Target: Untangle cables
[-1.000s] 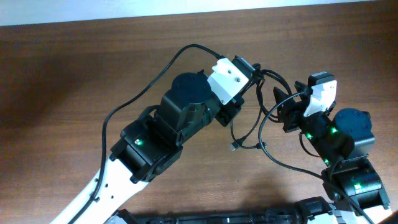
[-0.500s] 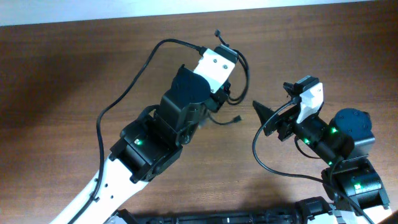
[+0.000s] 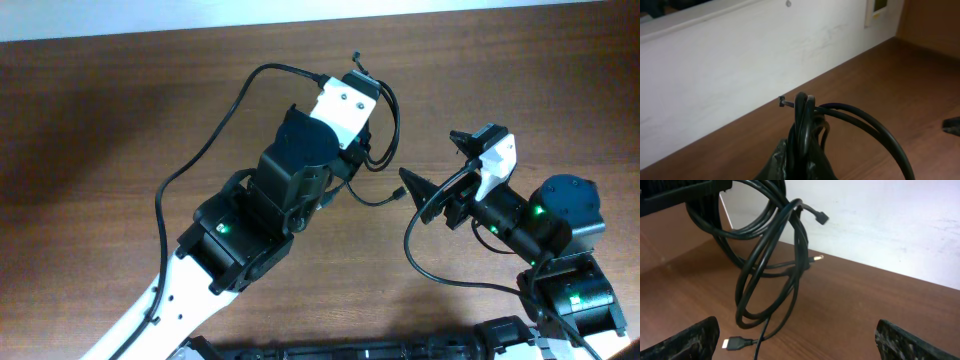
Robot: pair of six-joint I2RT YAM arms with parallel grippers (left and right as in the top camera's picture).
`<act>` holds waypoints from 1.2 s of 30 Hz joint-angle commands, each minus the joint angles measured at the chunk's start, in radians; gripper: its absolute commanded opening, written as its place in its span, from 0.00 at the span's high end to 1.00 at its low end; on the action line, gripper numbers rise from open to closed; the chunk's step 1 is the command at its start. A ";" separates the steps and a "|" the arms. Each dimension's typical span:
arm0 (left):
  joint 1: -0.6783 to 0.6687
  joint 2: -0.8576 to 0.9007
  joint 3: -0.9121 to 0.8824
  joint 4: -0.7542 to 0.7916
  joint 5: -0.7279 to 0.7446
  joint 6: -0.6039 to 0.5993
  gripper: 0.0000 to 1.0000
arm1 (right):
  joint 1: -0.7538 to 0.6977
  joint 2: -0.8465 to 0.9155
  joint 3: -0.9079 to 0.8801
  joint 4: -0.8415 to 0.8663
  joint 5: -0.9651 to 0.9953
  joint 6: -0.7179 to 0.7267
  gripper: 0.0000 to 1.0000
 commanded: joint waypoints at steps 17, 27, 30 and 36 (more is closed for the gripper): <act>0.005 -0.006 0.016 0.013 0.198 -0.036 1.00 | 0.004 -0.003 0.002 -0.001 0.037 0.017 0.01; 0.006 -0.006 0.016 0.013 0.123 -0.036 1.00 | 0.003 -0.003 0.002 -0.002 0.037 0.017 0.01; 0.006 -0.006 0.016 0.013 0.123 -0.037 1.00 | 0.003 -0.003 0.002 -0.005 0.037 0.016 0.01; 0.006 -0.006 0.016 0.013 0.128 -0.038 1.00 | 0.004 -0.003 0.002 -0.009 0.060 0.017 0.01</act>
